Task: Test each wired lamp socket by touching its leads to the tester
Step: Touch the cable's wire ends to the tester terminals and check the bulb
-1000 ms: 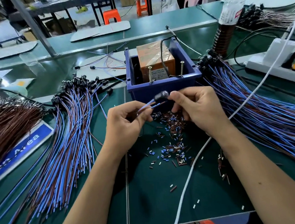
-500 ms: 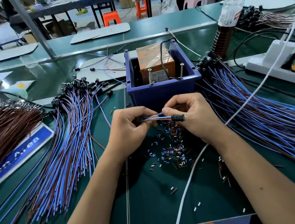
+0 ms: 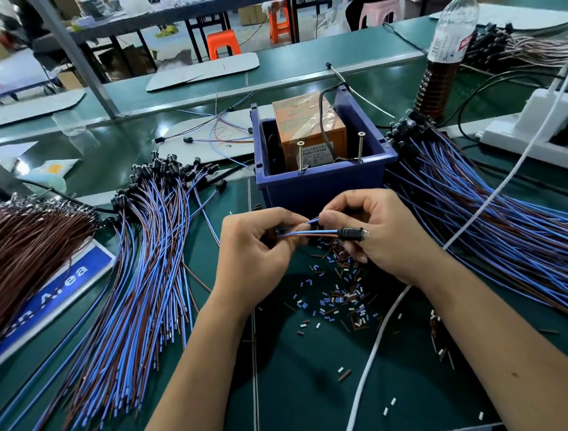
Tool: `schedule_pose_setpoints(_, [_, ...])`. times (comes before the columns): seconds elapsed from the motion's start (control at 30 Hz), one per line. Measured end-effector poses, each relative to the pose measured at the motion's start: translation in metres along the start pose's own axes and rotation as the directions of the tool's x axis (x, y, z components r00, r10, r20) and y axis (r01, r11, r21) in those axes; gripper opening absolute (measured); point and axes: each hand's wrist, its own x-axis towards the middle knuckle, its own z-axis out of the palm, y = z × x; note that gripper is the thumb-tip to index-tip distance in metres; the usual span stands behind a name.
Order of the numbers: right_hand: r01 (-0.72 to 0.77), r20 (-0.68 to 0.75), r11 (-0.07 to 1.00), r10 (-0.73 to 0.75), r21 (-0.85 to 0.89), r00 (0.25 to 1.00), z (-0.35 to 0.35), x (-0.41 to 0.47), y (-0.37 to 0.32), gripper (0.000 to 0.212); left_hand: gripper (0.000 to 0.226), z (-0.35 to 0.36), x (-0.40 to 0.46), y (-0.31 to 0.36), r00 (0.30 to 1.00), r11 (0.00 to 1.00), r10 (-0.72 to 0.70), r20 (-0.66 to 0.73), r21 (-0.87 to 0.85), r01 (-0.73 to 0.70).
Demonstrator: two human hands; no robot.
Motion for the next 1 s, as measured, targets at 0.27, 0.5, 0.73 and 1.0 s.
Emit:
schedule_pose_setpoints(0.27, [0.05, -0.054, 0.997, -0.048, 0.054, 0.997, -0.012, 0.001, -0.002, 0.014, 0.02, -0.007, 0.0, 0.003, 0.989, 0.982, -0.093, -0.115, -0.175, 0.072])
schedule_pose_setpoints(0.5, [0.152, -0.011, 0.952, -0.155, 0.267, 0.988, 0.021, -0.001, 0.002, 0.013, 0.018, 0.013, 0.001, 0.023, 0.988, 0.872, -0.153, -0.018, -0.473, 0.126])
schedule_pose_setpoints(0.73, [0.107, -0.113, 0.916, -0.068, 0.387, 0.991, 0.019, -0.002, -0.003, 0.01, 0.02, 0.017, 0.002, 0.027, 0.957, 0.761, -0.279, 0.078, -0.59, 0.27])
schedule_pose_setpoints(1.0, [0.079, -0.112, 0.935, -0.042, 0.347, 0.993, 0.022, -0.002, -0.008, 0.015, 0.018, 0.024, 0.002, 0.027, 0.937, 0.76, -0.342, -0.071, -0.608, 0.231])
